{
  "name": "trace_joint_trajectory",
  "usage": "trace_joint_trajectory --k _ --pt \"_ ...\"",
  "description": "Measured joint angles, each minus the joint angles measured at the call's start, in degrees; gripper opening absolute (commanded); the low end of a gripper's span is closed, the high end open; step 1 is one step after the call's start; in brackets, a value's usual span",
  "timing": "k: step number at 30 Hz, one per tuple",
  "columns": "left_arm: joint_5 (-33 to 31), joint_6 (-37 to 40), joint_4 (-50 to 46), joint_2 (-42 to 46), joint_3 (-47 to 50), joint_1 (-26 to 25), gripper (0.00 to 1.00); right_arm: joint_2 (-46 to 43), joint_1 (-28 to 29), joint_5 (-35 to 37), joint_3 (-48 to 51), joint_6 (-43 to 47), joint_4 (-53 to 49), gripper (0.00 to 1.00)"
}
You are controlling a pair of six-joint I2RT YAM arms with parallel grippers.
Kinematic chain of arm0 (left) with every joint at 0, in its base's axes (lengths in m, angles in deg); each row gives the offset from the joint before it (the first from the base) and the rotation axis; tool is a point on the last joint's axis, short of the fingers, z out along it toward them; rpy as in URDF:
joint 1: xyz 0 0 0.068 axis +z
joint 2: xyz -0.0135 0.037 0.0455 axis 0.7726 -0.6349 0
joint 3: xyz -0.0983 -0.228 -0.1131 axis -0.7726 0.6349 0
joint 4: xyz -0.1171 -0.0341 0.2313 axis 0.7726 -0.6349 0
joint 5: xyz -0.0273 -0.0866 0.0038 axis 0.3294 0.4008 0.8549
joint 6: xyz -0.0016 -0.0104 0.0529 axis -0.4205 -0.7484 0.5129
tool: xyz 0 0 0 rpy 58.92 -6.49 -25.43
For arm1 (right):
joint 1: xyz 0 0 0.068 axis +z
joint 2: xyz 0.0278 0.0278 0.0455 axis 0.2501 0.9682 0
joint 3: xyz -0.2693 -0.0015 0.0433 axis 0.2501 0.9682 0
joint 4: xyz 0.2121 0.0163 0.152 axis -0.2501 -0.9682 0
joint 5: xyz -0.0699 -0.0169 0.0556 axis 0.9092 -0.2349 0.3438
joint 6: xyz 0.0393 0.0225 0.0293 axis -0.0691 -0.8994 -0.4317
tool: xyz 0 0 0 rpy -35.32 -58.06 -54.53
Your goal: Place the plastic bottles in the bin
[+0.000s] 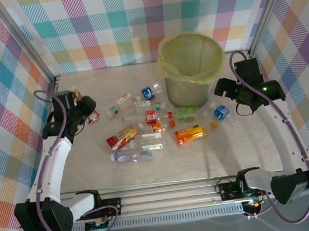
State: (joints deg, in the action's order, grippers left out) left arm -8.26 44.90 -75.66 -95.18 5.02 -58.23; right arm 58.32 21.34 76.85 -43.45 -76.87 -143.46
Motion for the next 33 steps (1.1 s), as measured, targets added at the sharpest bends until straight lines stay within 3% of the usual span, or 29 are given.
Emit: trace_joint_trajectory --k 12,21,28,33 --pt "1.14 3.89 5.03 -25.75 -34.91 -16.24 0.25 -2.05 -4.33 -5.84 7.21 -1.88 2.25 1.00" --pt "11.72 7.96 3.96 -43.36 -59.10 -21.14 0.25 -5.62 -4.33 -19.71 7.56 -0.83 11.67 1.00" --pt "19.91 17.05 1.55 -46.29 -62.90 -23.78 0.25 -3.85 -4.31 -32.54 3.50 -0.70 20.61 0.98" --pt "22.58 23.61 0.11 -46.29 -62.90 -24.70 0.25 3.41 -4.31 -41.09 -6.88 -1.81 27.52 0.97"
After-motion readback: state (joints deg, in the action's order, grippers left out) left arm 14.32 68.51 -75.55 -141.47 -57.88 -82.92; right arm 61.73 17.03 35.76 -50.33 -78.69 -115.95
